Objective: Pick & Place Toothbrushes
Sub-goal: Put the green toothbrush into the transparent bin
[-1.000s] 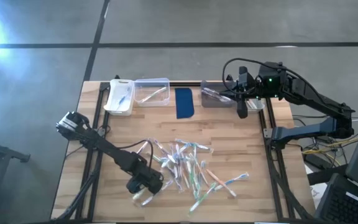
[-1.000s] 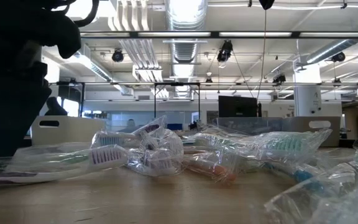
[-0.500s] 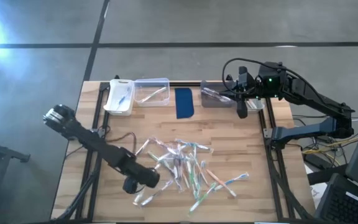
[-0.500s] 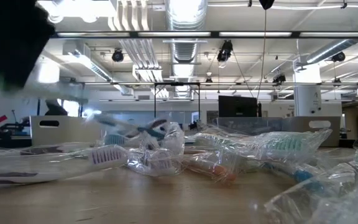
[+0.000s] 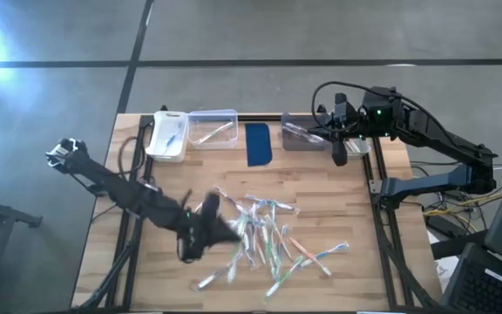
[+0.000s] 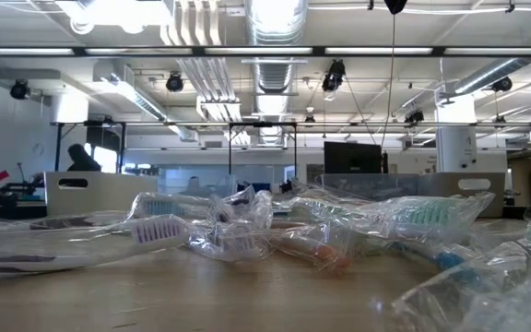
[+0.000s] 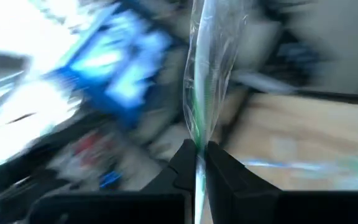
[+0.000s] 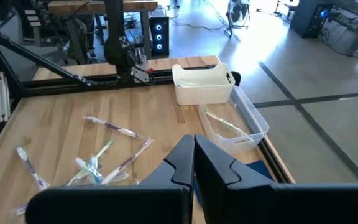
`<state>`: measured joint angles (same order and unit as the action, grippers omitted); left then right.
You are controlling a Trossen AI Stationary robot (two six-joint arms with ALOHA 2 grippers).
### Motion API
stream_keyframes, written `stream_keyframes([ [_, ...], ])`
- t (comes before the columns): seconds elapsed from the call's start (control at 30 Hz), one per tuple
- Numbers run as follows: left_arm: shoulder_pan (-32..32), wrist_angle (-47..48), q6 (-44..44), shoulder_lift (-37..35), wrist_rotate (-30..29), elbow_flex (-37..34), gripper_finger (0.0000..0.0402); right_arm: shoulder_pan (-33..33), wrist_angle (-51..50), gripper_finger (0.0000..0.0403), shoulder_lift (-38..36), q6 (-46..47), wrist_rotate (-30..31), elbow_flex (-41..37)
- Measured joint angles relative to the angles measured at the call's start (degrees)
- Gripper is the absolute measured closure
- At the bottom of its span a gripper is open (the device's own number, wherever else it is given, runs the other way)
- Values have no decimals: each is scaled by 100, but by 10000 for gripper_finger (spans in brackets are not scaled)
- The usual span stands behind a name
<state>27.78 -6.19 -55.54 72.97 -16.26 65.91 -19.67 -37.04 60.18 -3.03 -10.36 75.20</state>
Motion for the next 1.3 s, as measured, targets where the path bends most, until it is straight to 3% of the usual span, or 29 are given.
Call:
stream_keyframes([
  [0.2, -729, -588, 32, 133, -1339, 952, 386, -1, 0, 394, 0, 0, 1, 0],
  [0.43, -2535, -248, 1307, 146, -1803, 1993, 386, 1, 0, 394, 0, 0, -1, 0],
  [0.57, -3694, 1221, 2674, 177, -1656, 2657, 386, 1, 0, 394, 0, 0, 1, 0],
  [0.7, -4803, 2783, 3907, 369, -946, 3154, 386, 1, 0, 394, 0, 0, -1, 0],
  [0.8, -5433, 3666, 4297, 655, -535, 3401, 386, 1, -1, 394, 0, 0, -1, 0],
  [1.07, -6186, 5416, 4727, 1532, -357, 3602, 386, 1, -2, 394, 0, -2, 0, 0],
  [1.3, -6476, 6122, 4979, 2336, -295, 3601, 386, 1, -2, 394, 0, 0, 1, 0],
])
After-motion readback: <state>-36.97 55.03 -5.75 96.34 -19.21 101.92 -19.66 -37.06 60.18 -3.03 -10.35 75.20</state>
